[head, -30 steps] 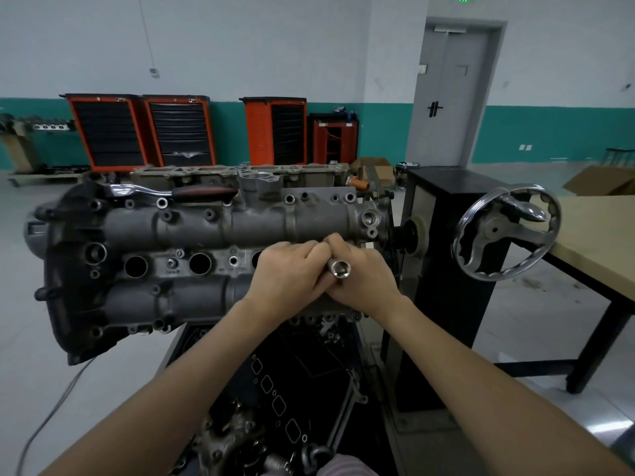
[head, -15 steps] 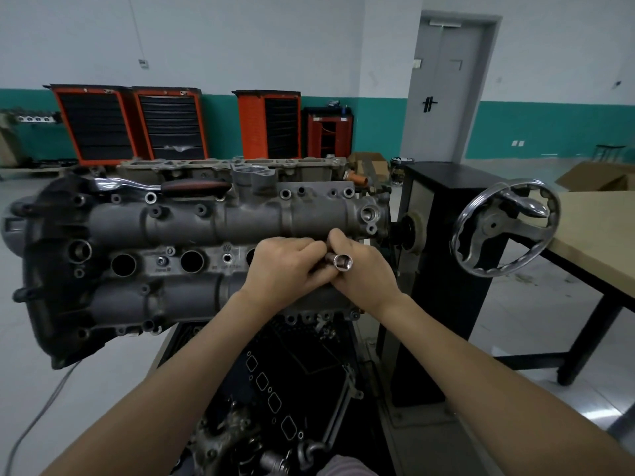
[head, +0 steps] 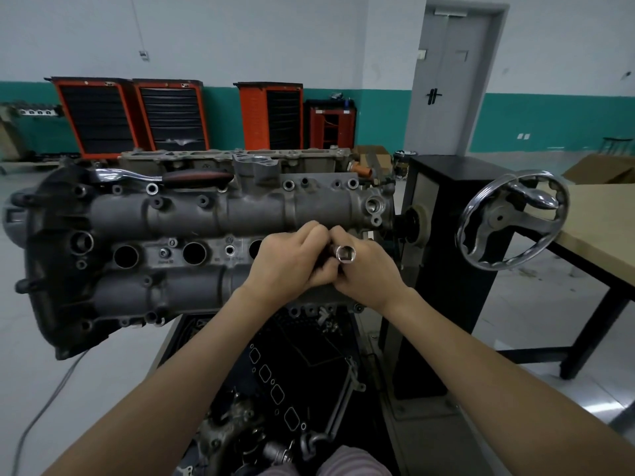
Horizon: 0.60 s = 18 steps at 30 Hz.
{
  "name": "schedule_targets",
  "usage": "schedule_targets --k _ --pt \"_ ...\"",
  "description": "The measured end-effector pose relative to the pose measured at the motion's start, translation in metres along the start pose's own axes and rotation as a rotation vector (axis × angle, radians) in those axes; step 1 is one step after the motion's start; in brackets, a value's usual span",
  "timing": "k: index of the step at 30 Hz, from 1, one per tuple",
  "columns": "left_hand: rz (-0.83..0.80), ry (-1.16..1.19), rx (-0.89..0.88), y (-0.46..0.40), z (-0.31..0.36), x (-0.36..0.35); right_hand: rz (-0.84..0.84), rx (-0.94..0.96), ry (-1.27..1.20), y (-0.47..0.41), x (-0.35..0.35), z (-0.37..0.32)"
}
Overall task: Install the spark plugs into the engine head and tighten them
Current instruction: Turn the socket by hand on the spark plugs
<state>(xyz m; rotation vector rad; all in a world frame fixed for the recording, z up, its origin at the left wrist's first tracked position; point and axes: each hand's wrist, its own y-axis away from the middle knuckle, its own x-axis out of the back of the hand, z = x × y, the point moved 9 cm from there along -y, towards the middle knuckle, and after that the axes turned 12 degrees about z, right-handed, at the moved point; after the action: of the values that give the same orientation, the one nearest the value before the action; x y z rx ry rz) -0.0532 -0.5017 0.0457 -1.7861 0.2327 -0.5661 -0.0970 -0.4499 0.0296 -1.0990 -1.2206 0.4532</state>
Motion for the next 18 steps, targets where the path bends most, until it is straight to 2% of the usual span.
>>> schedule_targets --k 5,12,18 --pt "0.022 -0.033 0.087 0.0037 -0.0044 0.0002 0.093 -0.062 -0.006 -0.0008 0.006 0.0064" --pt "0.012 -0.085 0.184 0.0074 -0.0079 -0.0013 0.007 -0.077 -0.027 0.001 0.0007 0.0047" --pt "-0.026 0.04 0.232 0.0076 -0.0057 -0.0031 -0.016 -0.03 -0.021 0.0004 0.0011 -0.0005"
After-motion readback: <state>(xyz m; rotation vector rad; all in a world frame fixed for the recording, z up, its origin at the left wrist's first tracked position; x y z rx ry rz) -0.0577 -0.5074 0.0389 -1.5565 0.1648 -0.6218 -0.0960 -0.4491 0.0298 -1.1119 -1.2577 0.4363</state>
